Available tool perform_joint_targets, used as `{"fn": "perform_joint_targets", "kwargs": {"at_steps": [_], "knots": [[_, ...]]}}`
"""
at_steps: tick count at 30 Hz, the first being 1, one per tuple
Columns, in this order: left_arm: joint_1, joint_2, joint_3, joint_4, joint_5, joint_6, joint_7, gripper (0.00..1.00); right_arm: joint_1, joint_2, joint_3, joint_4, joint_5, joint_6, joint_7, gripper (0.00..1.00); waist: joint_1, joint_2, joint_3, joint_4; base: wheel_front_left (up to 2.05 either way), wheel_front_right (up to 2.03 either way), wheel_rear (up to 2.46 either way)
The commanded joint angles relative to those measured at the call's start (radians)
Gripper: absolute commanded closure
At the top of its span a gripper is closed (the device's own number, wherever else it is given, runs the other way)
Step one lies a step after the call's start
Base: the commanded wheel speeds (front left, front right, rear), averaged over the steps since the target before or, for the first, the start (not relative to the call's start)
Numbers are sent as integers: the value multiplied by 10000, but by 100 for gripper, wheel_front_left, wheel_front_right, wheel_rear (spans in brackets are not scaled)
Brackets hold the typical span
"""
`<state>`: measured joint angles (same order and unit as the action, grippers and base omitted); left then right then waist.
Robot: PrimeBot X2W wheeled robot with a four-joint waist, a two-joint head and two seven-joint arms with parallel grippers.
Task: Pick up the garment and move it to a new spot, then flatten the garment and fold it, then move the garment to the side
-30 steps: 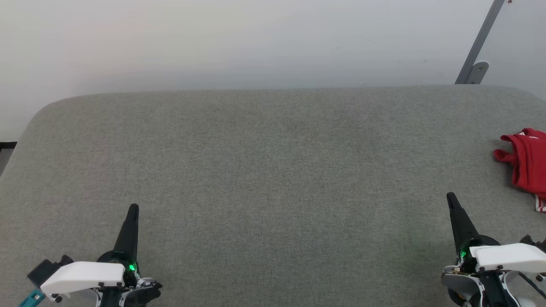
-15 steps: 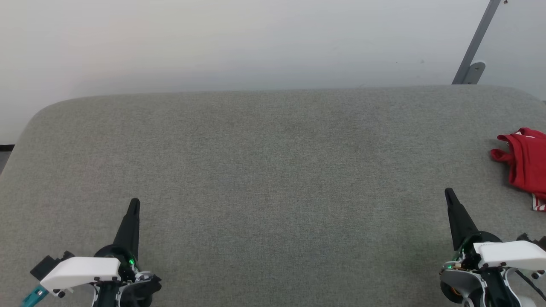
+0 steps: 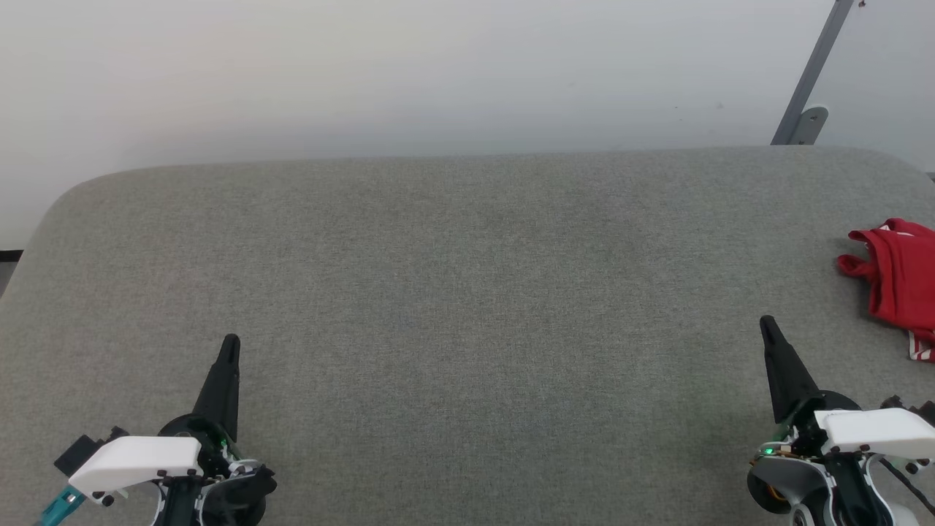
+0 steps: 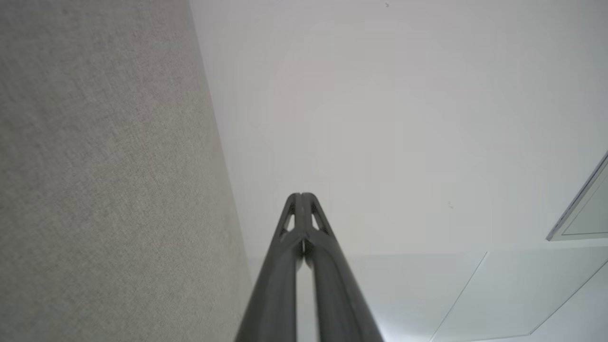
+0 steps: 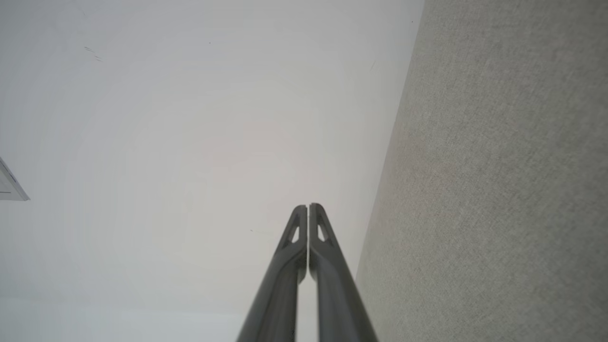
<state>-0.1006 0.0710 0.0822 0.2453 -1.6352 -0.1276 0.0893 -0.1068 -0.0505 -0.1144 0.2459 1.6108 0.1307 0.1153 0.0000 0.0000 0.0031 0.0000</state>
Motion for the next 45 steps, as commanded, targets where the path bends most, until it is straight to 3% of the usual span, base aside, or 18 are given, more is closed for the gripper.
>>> {"fn": "perform_joint_targets", "kwargs": {"at_steps": [1, 45], "knots": [[-130, 19, 31, -1, -39, -54, 49, 100, -45, 18, -6, -26, 36, 0, 16, 100, 0, 0, 0, 0, 0, 0, 0], [-145, -82, 156, 4, 93, -54, 147, 100, -44, 17, 0, -25, 39, 0, 13, 100, 0, 0, 0, 0, 0, 0, 0]]}}
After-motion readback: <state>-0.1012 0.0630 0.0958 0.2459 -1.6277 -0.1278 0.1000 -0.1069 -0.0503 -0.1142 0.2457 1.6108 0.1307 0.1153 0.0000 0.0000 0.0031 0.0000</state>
